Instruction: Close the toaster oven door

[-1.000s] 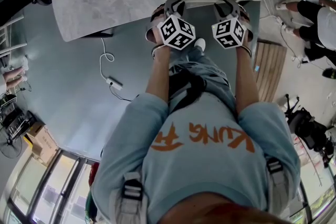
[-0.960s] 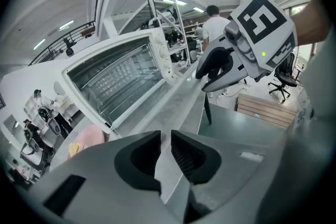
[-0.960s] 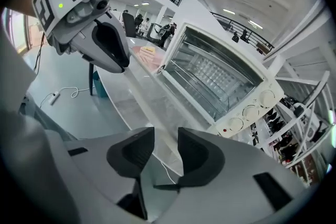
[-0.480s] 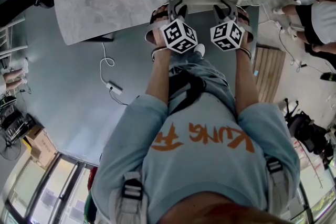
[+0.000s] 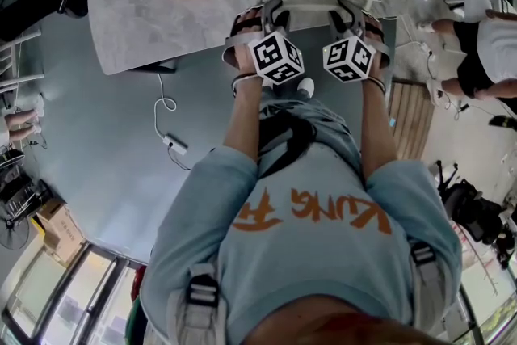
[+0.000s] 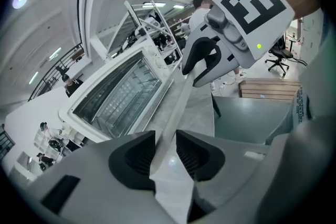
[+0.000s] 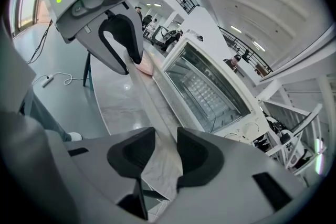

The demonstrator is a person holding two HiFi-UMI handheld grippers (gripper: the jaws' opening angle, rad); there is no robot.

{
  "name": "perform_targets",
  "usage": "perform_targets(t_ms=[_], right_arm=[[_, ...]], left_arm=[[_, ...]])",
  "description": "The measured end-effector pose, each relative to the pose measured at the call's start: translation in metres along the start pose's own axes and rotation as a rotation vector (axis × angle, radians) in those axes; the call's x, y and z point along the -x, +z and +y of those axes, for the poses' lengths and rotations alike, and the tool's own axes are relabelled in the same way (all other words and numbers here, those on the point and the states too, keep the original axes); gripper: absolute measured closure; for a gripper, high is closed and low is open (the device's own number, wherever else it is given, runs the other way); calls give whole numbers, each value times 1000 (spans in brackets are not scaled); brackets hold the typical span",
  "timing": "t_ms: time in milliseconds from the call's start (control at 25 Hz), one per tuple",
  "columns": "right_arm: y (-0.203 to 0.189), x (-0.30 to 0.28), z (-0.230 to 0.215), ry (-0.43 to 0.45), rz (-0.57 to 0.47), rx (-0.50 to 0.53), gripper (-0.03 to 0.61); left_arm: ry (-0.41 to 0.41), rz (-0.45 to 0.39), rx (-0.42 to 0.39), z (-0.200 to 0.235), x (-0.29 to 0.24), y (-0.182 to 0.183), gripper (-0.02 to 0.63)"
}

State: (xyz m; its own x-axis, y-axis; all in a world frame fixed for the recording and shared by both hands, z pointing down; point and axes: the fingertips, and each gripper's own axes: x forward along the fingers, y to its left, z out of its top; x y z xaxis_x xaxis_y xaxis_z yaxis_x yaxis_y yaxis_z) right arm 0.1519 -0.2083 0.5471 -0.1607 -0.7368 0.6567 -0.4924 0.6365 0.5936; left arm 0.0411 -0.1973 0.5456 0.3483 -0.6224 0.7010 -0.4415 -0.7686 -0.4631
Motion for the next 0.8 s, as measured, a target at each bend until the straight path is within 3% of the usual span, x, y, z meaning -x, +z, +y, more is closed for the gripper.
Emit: perform_targets(t_ms=[800], right_arm=[[47,5,-77,-137,-105,94,448]], left_arm=[[155,-125,57,81,10,47,477]])
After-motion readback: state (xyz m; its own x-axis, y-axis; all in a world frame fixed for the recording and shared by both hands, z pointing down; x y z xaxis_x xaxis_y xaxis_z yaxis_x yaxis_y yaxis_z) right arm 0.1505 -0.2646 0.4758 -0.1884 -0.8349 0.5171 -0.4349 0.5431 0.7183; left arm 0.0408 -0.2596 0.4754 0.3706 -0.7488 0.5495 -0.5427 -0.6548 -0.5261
